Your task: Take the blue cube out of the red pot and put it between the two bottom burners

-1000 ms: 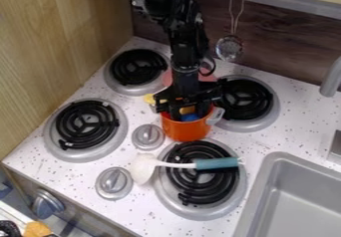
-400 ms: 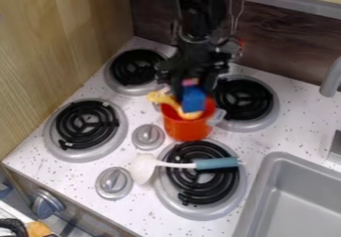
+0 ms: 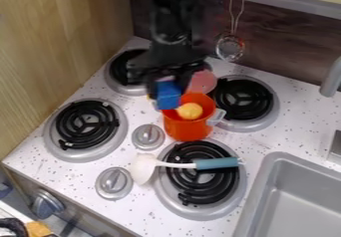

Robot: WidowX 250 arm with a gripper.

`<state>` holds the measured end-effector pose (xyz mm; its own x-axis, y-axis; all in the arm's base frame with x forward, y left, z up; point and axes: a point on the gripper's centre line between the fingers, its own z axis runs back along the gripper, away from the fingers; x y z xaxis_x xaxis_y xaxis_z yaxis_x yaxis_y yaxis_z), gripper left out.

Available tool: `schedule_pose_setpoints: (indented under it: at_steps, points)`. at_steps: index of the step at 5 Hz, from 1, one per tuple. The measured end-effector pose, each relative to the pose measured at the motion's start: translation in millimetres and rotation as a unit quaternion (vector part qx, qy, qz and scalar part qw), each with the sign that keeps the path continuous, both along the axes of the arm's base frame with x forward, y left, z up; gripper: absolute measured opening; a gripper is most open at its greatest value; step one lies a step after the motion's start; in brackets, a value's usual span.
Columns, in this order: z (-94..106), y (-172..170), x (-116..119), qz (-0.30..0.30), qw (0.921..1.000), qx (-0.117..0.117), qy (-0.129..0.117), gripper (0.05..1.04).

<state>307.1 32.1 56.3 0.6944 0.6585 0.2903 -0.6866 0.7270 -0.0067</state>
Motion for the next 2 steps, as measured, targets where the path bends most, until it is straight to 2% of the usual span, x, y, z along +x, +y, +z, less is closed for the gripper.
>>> schedule_pose_setpoints:
  at_steps: [1, 2]
  points:
    - [-13.8, 26.7, -20.4, 0.008, 0.9999, -0.012, -0.004, 0.595]
    - [-23.2, 38.8, -28.1, -0.012, 0.9994, -0.027, -0.015, 0.595]
